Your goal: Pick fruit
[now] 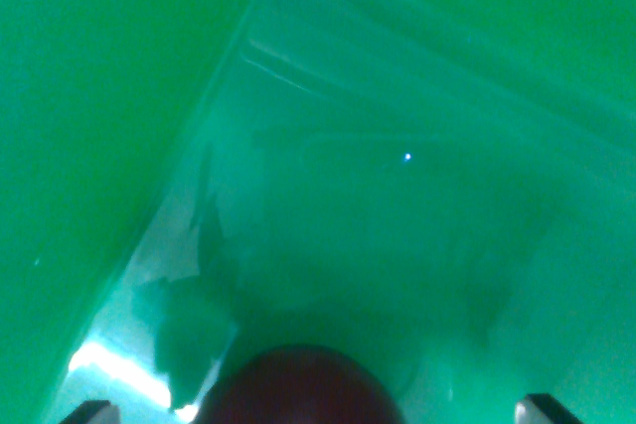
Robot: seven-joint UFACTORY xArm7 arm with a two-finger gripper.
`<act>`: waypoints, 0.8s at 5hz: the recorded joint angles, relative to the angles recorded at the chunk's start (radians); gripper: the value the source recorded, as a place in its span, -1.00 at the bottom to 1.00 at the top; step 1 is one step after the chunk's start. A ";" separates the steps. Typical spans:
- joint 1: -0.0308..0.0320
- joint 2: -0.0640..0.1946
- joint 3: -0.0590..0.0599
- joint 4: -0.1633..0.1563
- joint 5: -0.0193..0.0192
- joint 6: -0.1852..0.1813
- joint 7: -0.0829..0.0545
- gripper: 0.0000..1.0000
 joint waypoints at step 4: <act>0.0045 0.008 0.001 -0.022 -0.0033 -0.027 -0.003 1.00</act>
